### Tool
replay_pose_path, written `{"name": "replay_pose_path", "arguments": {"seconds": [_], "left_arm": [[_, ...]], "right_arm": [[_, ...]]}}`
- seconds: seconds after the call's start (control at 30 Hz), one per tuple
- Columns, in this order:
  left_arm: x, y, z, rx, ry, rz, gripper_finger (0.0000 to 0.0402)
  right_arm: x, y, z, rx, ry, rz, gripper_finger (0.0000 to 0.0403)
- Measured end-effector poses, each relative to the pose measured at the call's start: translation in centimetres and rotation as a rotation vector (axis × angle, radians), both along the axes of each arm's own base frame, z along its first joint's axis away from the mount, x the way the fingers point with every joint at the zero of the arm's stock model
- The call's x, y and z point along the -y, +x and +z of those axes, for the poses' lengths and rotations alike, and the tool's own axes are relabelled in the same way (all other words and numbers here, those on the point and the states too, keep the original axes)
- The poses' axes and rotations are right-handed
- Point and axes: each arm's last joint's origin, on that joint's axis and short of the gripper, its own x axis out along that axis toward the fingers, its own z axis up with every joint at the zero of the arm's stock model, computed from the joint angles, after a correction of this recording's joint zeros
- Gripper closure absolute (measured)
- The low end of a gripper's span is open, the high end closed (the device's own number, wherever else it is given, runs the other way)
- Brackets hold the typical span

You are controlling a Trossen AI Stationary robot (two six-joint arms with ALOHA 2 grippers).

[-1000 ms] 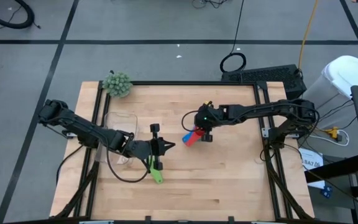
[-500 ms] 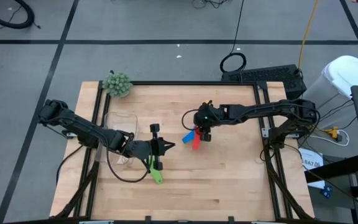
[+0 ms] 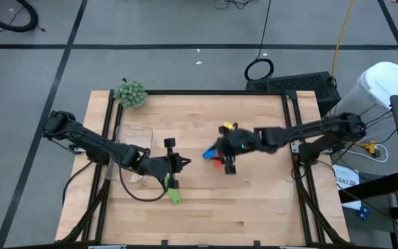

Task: Nest measuring cups in basket
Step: Stack the green measuring cup on top of the red measuring cup

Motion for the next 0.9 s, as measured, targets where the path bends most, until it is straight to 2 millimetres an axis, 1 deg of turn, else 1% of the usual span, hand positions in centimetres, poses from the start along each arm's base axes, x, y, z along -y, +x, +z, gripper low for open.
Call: {"name": "replay_pose_path", "arguments": {"seconds": [0.13, 0.3, 0.4, 0.47, 0.57, 0.7, 0.8, 0.9], "left_arm": [[-0.1, -1.3, -1.5, -0.198, -0.062, -0.015, 0.0382], [0.6, -3.5, -2.9, -0.475, -0.154, -0.111, 0.0382], [1.2, -4.1, -3.1, -0.552, -0.208, -0.188, 0.0376], [1.8, -4.3, -3.1, -0.565, -0.218, -0.251, 0.0362], [2.3, -4.4, -3.1, -0.573, -0.205, -0.313, 0.0321], [2.0, -4.2, -3.2, -0.574, -0.195, -0.306, 0.0245], [1.8, -3.4, -4.2, -0.598, -0.182, -0.293, 0.0194], [1.7, -2.3, -5.8, -0.637, -0.179, -0.305, 0.0157]], "right_arm": [[-1.9, -0.5, -0.3, -0.036, -0.065, 0.003, 0.0257], [-2.7, -1.1, -0.8, -0.1, -0.092, -0.051, 0.0257], [-3.0, -1.3, -1.0, -0.123, -0.079, -0.075, 0.0257], [-3.1, -1.4, -1.1, -0.133, -0.065, -0.083, 0.0257], [-3.1, -1.5, -1.1, -0.142, -0.046, -0.099, 0.0257], [-3.1, -1.5, -1.1, -0.141, -0.029, -0.112, 0.0257], [-3.3, -1.5, -1.1, -0.14, -0.028, -0.105, 0.0257], [-3.5, -1.5, -1.1, -0.134, -0.026, -0.098, 0.0257]]}}
